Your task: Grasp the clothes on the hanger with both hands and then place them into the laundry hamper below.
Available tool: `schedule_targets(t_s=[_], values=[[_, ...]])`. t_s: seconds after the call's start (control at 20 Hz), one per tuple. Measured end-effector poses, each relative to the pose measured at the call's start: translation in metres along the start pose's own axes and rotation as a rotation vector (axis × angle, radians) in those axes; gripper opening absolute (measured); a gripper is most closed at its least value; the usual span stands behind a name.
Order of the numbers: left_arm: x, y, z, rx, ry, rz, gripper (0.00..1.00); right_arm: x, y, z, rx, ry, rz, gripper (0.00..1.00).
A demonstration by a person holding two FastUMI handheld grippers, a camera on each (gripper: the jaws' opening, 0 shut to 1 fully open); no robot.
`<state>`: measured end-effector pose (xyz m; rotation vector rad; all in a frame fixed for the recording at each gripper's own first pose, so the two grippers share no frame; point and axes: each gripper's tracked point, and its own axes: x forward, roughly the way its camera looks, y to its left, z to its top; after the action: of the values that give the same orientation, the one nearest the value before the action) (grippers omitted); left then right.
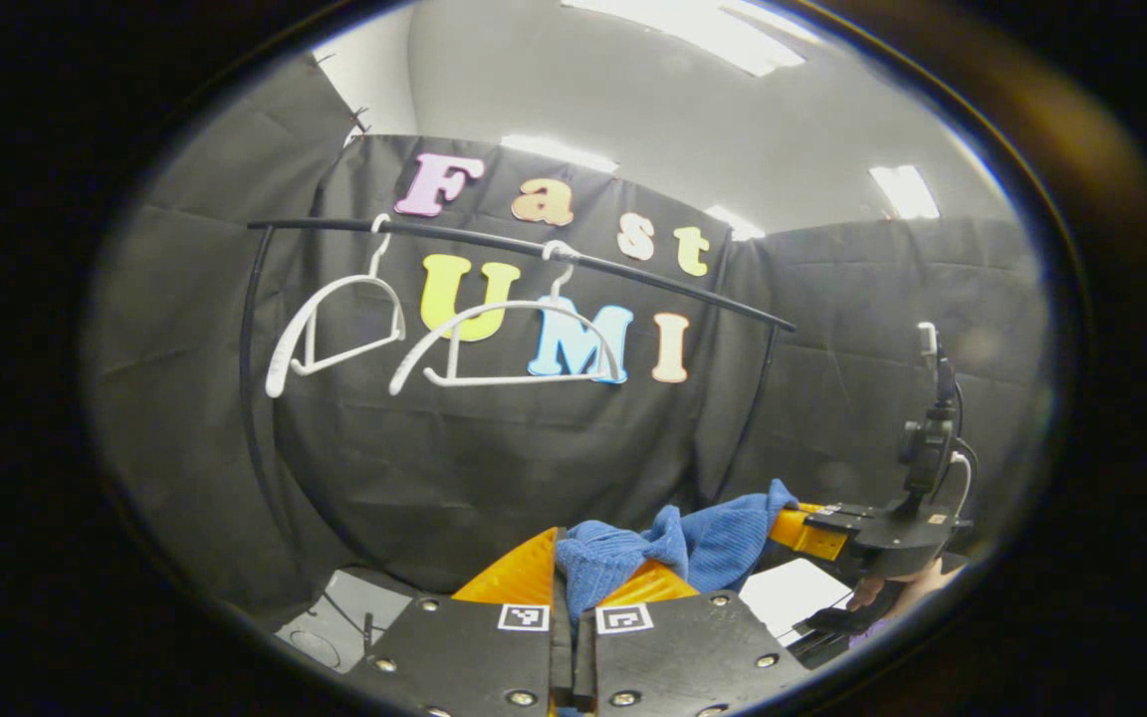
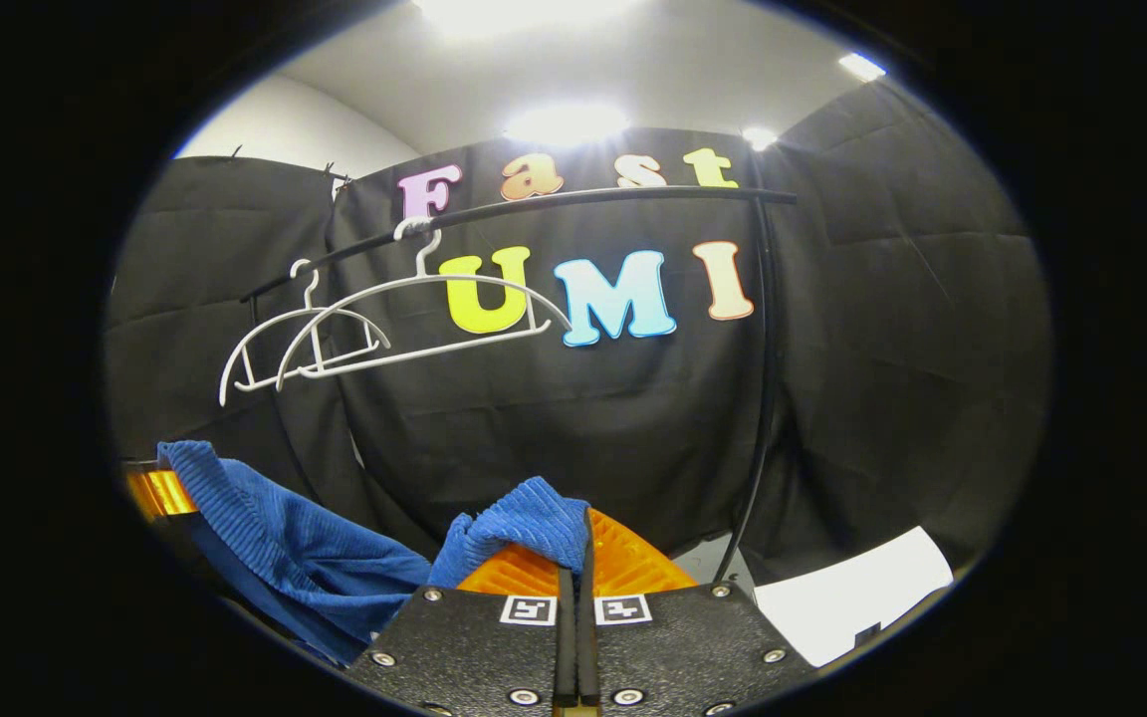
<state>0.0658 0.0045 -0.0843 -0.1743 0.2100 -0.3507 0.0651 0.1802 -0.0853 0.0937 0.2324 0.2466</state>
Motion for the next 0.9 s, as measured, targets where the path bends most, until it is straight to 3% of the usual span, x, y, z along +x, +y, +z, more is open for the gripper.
schedule_targets(t_s=[0.4,0.9], values=[[0.014,0.014,-0.082,0.071,0.145,0.093,0.01,0.002,-0.019,-0.065,0.033,0.133,-0.015,0.00],[0.044,0.064,-0.223,0.061,0.350,0.155,0.02,0.023,-0.032,-0.180,-0.020,0.378,-0.033,0.00]])
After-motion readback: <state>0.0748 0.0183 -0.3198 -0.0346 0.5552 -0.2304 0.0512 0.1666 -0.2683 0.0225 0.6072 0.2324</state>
